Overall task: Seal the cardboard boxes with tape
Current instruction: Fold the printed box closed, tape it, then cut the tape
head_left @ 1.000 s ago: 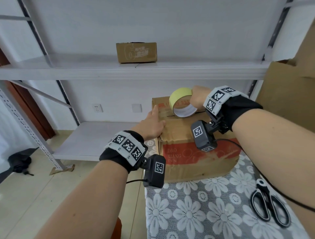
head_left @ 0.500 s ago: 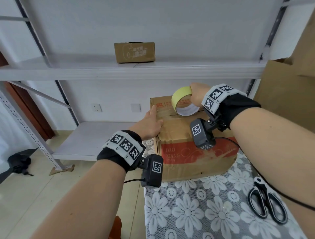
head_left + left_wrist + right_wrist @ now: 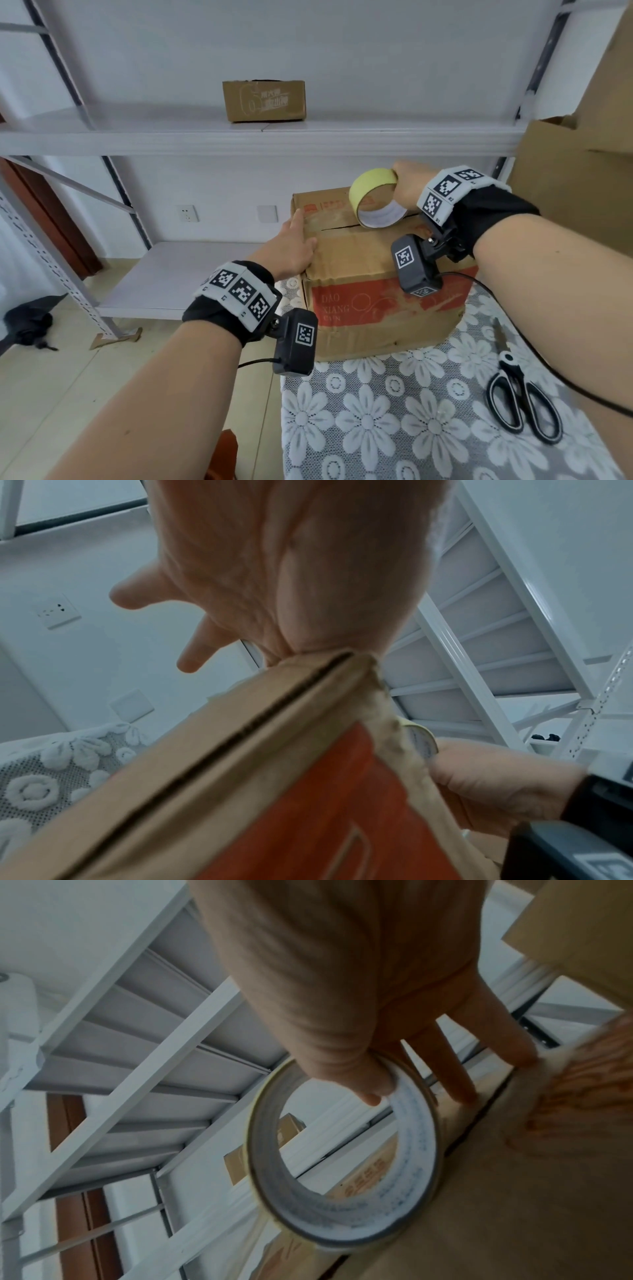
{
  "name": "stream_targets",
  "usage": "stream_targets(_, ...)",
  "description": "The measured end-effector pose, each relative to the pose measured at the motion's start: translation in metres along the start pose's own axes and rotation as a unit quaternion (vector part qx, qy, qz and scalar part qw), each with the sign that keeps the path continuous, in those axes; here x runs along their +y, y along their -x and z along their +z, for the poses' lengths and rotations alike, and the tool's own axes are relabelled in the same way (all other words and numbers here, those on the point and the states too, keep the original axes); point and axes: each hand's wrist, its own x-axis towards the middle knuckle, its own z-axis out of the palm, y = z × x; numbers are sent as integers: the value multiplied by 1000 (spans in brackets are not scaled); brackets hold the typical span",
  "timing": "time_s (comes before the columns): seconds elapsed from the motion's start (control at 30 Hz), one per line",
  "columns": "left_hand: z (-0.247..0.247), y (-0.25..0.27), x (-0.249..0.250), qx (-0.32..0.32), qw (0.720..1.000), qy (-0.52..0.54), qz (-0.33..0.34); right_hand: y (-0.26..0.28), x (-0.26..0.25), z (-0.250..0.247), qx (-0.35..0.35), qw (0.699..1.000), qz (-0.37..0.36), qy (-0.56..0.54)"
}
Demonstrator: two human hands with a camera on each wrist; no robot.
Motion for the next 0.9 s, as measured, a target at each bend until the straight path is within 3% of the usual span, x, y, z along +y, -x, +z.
stream_targets(0.1,-1,0,-1,-3,1000,-7,-1,-8,5,4,-44,999,12,-13)
stream_targets(0.37,-2,2,0,-11,1000,12,9,-4,11,1,-73,997,11,-9)
stream_targets(0.7,-1,0,1,-6,1000,5,10,1,27,-5,-42,998,24,-39)
stream_targets(0.9,-6,5,4,2,998,62,28,9,39,1,-32,993,58,-99)
